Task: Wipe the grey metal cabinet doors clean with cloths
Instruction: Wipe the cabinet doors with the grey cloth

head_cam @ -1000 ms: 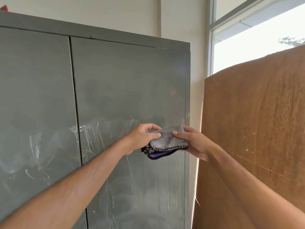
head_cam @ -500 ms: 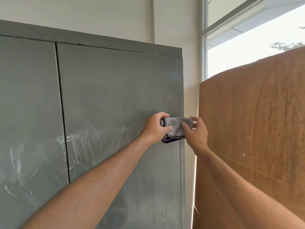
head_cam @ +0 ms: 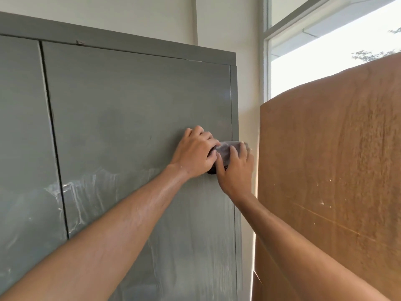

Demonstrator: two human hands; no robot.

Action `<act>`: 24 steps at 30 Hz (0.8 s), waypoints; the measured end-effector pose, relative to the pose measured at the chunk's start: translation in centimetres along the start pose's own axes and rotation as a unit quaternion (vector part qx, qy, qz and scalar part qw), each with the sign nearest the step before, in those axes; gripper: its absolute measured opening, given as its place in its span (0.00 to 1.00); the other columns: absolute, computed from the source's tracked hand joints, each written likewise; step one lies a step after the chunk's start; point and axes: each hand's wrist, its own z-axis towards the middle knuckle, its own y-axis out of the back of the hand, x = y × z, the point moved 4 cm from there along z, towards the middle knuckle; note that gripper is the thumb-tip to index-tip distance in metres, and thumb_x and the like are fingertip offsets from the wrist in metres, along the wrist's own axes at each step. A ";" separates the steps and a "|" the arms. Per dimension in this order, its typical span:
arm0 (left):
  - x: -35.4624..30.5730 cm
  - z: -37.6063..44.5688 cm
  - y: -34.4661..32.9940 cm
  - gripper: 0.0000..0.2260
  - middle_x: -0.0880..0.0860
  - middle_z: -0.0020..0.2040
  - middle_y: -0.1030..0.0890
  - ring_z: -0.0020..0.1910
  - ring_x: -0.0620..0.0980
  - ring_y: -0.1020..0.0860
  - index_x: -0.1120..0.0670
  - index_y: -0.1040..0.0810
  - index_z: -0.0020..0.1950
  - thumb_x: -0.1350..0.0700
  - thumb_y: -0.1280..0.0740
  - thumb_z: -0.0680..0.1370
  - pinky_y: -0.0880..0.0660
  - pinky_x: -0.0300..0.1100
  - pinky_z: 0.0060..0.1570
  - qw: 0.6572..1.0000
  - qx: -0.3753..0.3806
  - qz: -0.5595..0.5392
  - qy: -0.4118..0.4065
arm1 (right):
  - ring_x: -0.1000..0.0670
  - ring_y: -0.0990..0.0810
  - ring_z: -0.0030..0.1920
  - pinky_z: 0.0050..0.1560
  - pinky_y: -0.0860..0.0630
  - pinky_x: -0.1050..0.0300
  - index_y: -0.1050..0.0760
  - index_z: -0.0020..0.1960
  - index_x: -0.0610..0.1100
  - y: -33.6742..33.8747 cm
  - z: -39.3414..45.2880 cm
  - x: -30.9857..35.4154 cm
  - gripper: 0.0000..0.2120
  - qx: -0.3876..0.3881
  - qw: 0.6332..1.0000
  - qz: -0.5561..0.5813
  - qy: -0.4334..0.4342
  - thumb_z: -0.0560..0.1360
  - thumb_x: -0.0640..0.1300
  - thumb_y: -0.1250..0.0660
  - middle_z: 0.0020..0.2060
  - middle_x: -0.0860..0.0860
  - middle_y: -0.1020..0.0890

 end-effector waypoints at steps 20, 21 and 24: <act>13.6 -12.1 14.6 0.14 0.56 0.67 0.24 0.65 0.61 0.28 0.55 0.21 0.63 0.55 0.37 0.79 0.37 0.56 0.69 0.987 -0.023 0.155 0.021 | 0.37 0.66 0.82 0.81 0.56 0.35 0.44 0.84 0.51 -5.4 -10.4 3.0 0.25 0.088 0.994 0.048 0.050 0.88 0.55 0.50 0.83 0.39 0.59; 13.8 -12.6 15.0 0.15 0.56 0.67 0.24 0.66 0.61 0.28 0.55 0.21 0.64 0.55 0.37 0.79 0.37 0.56 0.70 0.987 -0.017 0.160 0.009 | 0.36 0.65 0.82 0.81 0.54 0.32 0.45 0.84 0.51 -5.3 -9.5 2.4 0.25 0.074 0.996 0.050 0.021 0.88 0.55 0.51 0.83 0.38 0.59; 15.3 -13.6 16.2 0.17 0.58 0.69 0.26 0.67 0.63 0.28 0.56 0.22 0.67 0.54 0.38 0.80 0.38 0.57 0.73 0.983 0.002 0.186 -0.005 | 0.32 0.63 0.81 0.80 0.56 0.31 0.48 0.84 0.47 -5.3 -5.1 4.5 0.27 0.050 0.987 0.088 -0.126 0.88 0.54 0.53 0.82 0.34 0.59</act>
